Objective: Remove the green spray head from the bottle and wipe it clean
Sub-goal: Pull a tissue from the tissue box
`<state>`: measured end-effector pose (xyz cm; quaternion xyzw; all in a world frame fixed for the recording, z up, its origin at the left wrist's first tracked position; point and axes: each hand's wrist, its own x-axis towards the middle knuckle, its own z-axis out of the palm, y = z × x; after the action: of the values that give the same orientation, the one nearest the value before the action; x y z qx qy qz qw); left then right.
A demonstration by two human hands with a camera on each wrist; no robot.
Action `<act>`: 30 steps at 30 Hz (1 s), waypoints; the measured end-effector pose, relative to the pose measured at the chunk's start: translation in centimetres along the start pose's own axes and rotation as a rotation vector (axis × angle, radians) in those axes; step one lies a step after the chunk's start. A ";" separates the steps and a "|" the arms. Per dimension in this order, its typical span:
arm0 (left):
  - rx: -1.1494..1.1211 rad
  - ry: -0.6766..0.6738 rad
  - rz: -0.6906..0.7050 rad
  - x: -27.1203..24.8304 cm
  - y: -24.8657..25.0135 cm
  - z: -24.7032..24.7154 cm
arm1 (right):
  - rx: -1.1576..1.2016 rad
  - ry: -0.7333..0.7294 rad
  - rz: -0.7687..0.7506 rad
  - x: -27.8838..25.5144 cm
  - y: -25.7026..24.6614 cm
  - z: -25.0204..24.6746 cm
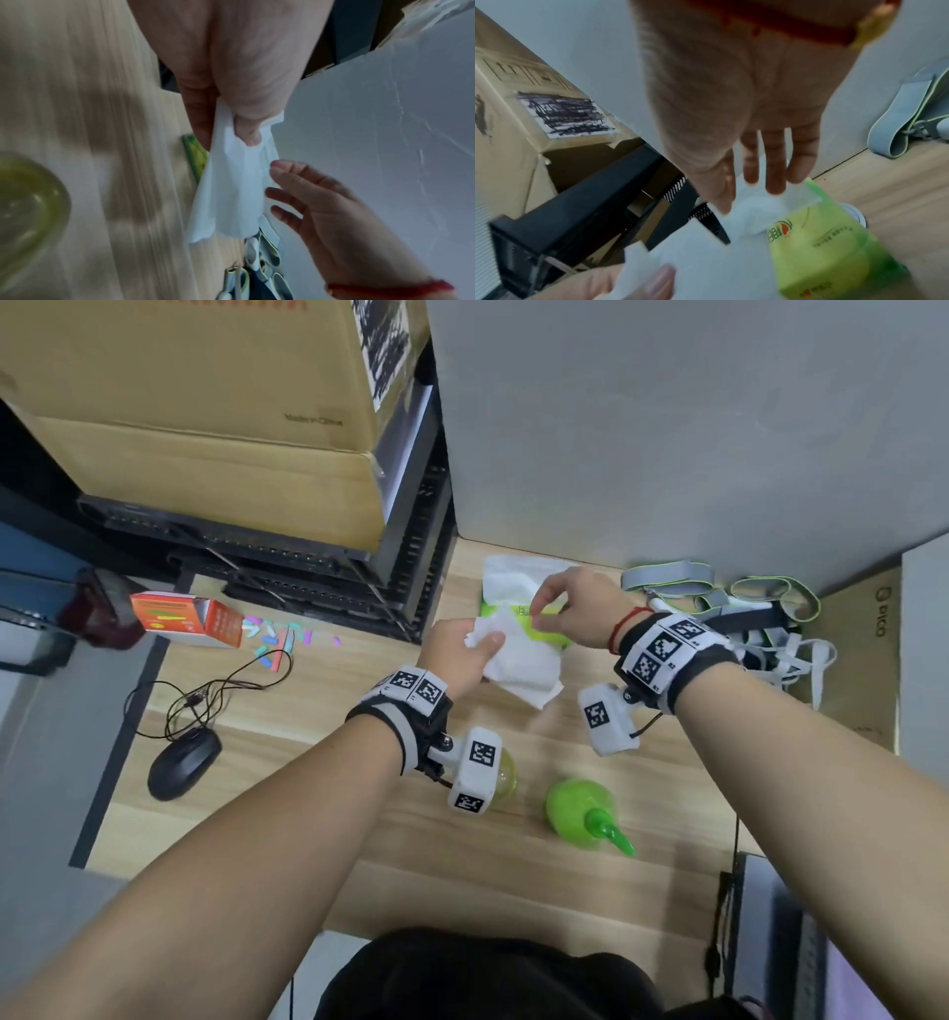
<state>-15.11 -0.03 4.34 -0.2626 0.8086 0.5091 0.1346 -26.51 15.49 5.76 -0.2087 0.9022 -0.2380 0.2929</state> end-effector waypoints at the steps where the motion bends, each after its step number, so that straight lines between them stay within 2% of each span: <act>1: 0.026 0.009 -0.017 0.0 -0.4 -0.3 | -0.007 0.077 0.014 0.8 0.1 -0.1; 3: 0.030 0.006 -0.058 0.2 -1.3 -0.7 | -0.051 0.123 0.061 2.2 0.4 -0.2; 6: -0.023 0.014 -0.114 0.1 -2.2 -0.9 | -0.145 0.012 0.144 3.4 0.9 -0.2; 8: -0.072 0.020 -0.146 0.0 -2.4 -0.9 | -0.134 0.019 0.153 3.5 0.9 -0.5; 12: -0.181 0.029 -0.198 -0.7 -1.3 -1.2 | 0.054 0.194 0.087 2.1 -0.7 -2.3; 17: -0.398 0.053 -0.274 -0.6 0.1 -0.7 | 0.273 0.369 -0.113 -3.1 -5.2 -5.9; 18: -0.460 0.031 -0.292 -0.5 0.5 -0.7 | 0.277 0.356 -0.152 -4.3 -5.9 -6.0; 20: -0.582 -0.055 -0.278 -1.1 1.8 -0.6 | 0.202 0.236 -0.193 -6.5 -6.5 -5.5; 23: -0.820 -0.198 -0.258 -2.3 4.0 -1.0 | -0.022 0.056 -0.146 -8.7 -6.1 -3.3; 25: -0.944 -0.274 -0.301 -3.3 5.2 -1.4 | -0.118 0.046 -0.096 -10.0 -5.6 -2.1; 26: -0.920 -0.330 -0.288 -3.9 5.6 -1.5 | -0.111 0.051 -0.081 -10.6 -5.4 -1.7; 28: -0.706 -0.427 -0.207 -5.1 5.9 -1.2 | -0.034 0.033 -0.083 -11.6 -4.9 -0.9; 30: -0.533 -0.439 -0.144 -6.2 5.3 -0.3 | 0.027 -0.005 -0.088 -12.5 -4.5 -0.4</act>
<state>-12.93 3.32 11.47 -0.2292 0.5786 0.7357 0.2673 -16.46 18.47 13.84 -0.2451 0.8881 -0.2622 0.2873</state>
